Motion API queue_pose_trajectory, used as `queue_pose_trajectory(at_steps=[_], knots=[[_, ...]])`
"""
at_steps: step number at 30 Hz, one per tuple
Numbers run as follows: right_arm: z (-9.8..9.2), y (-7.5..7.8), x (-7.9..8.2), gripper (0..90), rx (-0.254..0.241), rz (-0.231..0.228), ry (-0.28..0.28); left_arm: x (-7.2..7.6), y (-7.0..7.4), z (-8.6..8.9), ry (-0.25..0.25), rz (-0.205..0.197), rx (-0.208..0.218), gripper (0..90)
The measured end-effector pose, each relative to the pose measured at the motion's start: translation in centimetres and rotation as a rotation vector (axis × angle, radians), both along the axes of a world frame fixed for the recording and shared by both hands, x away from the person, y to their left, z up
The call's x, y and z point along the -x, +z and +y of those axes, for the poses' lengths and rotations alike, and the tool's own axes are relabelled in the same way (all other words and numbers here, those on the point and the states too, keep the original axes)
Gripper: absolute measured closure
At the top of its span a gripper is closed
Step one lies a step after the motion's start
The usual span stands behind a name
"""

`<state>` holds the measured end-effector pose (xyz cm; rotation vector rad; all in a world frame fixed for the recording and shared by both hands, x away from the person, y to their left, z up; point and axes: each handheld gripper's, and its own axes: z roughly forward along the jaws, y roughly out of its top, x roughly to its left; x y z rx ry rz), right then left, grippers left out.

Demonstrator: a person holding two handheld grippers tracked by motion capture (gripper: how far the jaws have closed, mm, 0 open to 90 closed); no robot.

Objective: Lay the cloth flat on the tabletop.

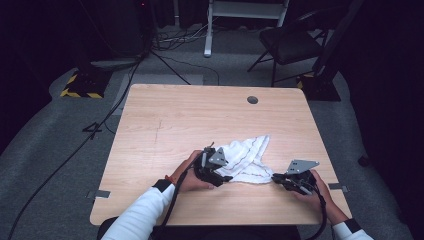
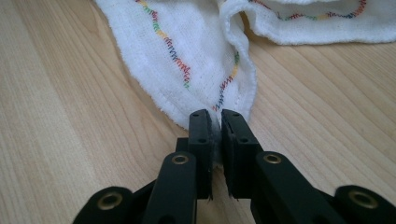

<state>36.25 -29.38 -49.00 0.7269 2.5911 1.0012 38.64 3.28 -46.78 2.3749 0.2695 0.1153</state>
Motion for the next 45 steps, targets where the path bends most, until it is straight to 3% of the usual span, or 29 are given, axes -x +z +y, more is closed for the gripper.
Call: queue_pose_trajectory(at_steps=[4, 5, 9, 11, 14, 16, 21, 22, 26, 31, 33, 34, 35, 38, 40, 42, 45], knots=[[0.0, 0.0, 0.0, 82.9, 0.0, 0.0, 0.001, -0.3, -1.1, -1.0, -0.004, 0.004, -0.056, 51.0], [0.0, 0.0, 0.0, 82.8, 0.001, -0.002, 0.002, -0.4, -1.3, -1.1, 0.0, 0.024, -0.053, 51.8], [0.0, 0.0, 0.0, 82.3, 0.004, -0.004, 0.002, -1.0, -1.7, -0.9, 0.019, 0.038, -0.046, 59.8], [0.0, 0.0, 0.0, 81.4, 0.007, -0.006, 0.0, -1.2, -1.7, -0.7, 0.024, 0.031, -0.051, 70.1], [0.0, 0.0, 0.0, 79.5, 0.009, -0.009, -0.001, -1.3, -1.7, -0.6, 0.022, 0.026, -0.058, 73.7], [0.0, 0.1, 0.0, 73.0, 0.011, -0.015, -0.005, -1.3, -1.6, -0.6, 0.019, 0.023, -0.066, 76.8], [-1.2, 1.8, -0.5, 59.7, -0.078, -0.052, -0.057, -1.4, -1.1, -0.2, 0.013, 0.008, -0.046, 85.3], [-1.6, 2.4, -1.1, 56.4, -0.116, -0.07, -0.105, -1.4, -0.9, -0.1, 0.015, 0.005, -0.046, 86.7], [-2.1, 3.1, -2.4, 53.3, -0.154, -0.086, -0.167, -1.4, -0.7, 0.1, 0.0, -0.013, -0.047, 87.5], [-1.7, 3.5, -6.0, 47.4, -0.168, -0.096, -0.237, -1.6, -0.3, 0.5, 0.025, -0.041, -0.033, 87.7], [-1.4, 3.5, -7.3, 45.1, -0.16, -0.102, -0.25, -2.0, 0.2, 1.1, 0.055, -0.043, -0.003, 87.7], [-0.9, 3.3, -9.3, 42.7, -0.152, -0.078, -0.25, -2.1, 0.4, 1.4, 0.077, -0.047, 0.005, 87.7], [-0.9, 3.3, -9.3, 42.7, -0.152, -0.078, -0.25, -2.4, 0.6, 1.8, 0.089, -0.056, 0.014, 87.7], [-0.5, 2.9, -11.4, 42.2, -0.149, -0.053, -0.285, -3.0, 1.1, 2.9, 0.125, -0.079, 0.033, 87.8], [-0.3, 2.7, -12.1, 43.8, -0.153, -0.053, -0.297, -3.6, 1.2, 3.7, 0.155, -0.07, 0.056, 87.8], [0.4, 2.3, -12.8, 42.7, -0.116, -0.045, -0.301, -4.1, 1.4, 4.2, 0.187, -0.083, 0.063, 87.8], [1.0, 1.8, -13.4, 42.6, -0.1, -0.044, -0.296, -4.7, 1.5, 4.7, 0.219, -0.094, 0.072, 87.9]])
